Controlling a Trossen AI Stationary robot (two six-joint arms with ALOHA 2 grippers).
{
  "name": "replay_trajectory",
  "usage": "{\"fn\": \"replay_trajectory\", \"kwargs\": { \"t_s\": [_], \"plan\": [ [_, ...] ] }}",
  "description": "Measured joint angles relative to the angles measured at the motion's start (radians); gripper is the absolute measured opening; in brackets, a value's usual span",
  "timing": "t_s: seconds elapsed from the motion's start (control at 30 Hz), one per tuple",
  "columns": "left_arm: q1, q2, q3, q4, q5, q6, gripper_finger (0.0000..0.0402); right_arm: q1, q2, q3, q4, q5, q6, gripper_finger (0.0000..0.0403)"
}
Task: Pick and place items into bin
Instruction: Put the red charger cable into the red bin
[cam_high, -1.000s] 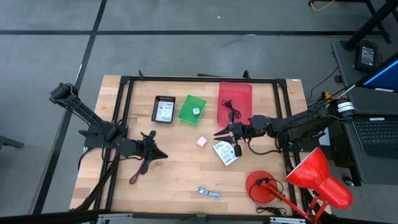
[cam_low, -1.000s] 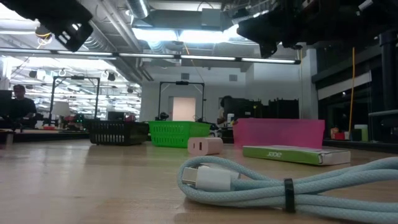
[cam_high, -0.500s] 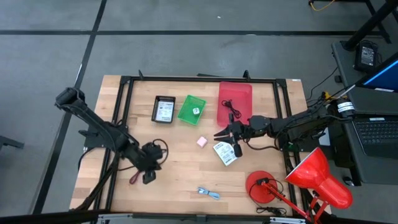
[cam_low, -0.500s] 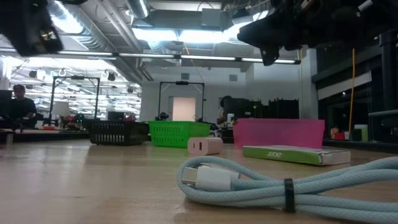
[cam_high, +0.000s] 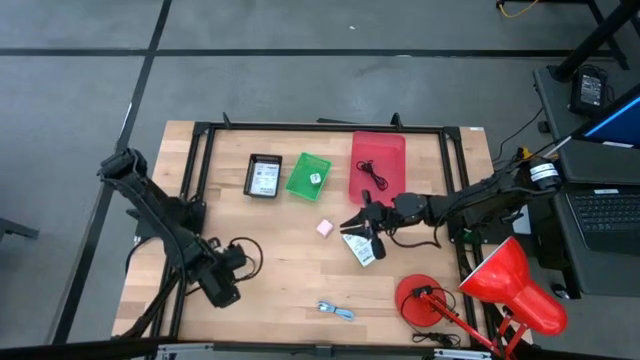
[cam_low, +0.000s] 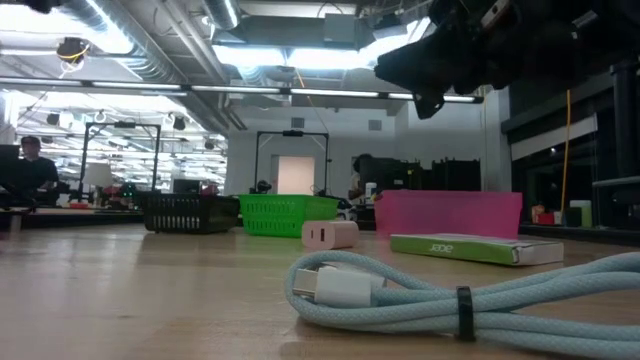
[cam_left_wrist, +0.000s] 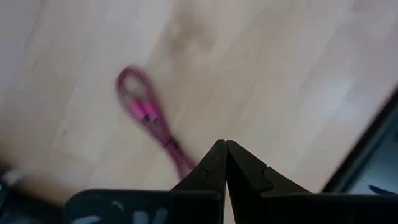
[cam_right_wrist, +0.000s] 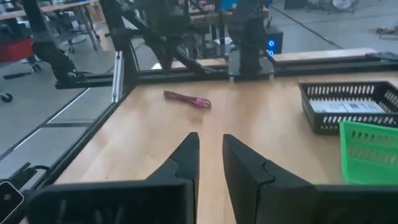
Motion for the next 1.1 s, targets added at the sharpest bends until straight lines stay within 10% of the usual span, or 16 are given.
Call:
{"fn": "replay_trajectory", "kwargs": {
  "t_s": [0.57, 1.1],
  "plan": [
    [-0.111, 0.012, 0.0, -0.067, -0.056, -0.392, 0.0096, 0.04, 0.006, 0.0, 0.072, -0.001, -0.051, 0.0052],
    [-0.124, 0.187, 0.0, -0.083, 0.034, -0.382, 0.0165, 0.04, 0.006, 0.0, 0.073, -0.001, -0.051, 0.0052]
  ]
}}
